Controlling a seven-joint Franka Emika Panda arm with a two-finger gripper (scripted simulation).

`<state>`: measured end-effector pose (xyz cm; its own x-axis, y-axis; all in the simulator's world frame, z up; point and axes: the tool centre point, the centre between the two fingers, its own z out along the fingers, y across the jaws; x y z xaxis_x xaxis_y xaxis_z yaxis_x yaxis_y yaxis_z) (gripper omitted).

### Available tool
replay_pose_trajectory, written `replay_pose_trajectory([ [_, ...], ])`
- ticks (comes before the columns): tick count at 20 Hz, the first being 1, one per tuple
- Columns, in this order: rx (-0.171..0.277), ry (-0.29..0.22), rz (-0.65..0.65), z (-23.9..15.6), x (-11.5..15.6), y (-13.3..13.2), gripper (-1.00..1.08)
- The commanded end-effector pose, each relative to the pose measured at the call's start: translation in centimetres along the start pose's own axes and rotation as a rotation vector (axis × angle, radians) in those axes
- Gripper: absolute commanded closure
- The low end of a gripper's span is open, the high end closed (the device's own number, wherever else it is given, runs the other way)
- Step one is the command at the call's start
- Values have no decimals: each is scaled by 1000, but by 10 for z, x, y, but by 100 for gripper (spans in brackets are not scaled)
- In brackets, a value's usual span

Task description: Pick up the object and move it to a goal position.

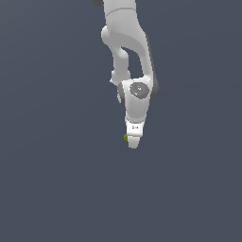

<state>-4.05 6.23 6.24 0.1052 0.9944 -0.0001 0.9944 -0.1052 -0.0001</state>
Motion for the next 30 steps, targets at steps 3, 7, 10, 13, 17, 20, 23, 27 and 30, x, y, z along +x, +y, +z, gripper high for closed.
replay_pose_trajectory([
  [3,0,0,-2,17,0,0,-92],
  [7,0,0,-2,22,0,0,-92],
  [10,0,0,-2,22,0,0,108],
  [13,0,0,-2,22,0,0,108],
  [17,0,0,-2,22,0,0,108],
  [20,-2,0,-1,20,-2,1,108],
  [23,-2,0,-1,18,-9,1,108],
  [27,-2,0,-1,12,-29,1,108],
  [30,-1,0,-2,5,-50,1,108],
])
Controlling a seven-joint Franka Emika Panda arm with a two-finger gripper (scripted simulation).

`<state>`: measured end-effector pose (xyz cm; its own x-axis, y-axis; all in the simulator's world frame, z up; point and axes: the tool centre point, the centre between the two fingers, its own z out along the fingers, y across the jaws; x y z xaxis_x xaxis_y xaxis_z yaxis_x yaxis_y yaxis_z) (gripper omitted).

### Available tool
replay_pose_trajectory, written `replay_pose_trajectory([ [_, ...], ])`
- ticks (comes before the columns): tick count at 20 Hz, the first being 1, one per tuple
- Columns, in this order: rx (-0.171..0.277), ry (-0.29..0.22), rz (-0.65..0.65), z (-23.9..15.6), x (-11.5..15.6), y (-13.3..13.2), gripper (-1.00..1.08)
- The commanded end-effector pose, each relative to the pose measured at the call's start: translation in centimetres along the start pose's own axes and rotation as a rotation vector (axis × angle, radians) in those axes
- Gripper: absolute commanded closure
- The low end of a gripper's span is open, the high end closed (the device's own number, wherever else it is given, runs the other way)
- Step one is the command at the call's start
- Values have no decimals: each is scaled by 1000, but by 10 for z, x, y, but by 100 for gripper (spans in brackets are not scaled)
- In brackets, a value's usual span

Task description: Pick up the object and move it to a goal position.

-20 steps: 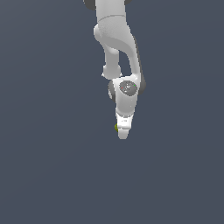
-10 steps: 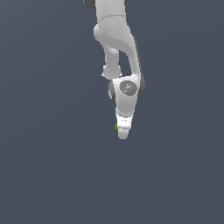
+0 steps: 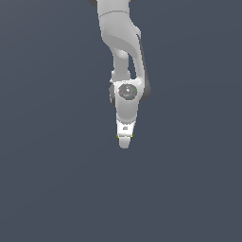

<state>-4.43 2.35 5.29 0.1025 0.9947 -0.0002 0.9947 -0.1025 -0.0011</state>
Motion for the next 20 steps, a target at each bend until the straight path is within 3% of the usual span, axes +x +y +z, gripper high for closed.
replay_pose_trajectory([
  [1,-2,0,1,-7,-20,1,108],
  [11,-2,0,1,-30,-93,3,108],
  [20,-1,0,1,-34,-106,5,108],
])
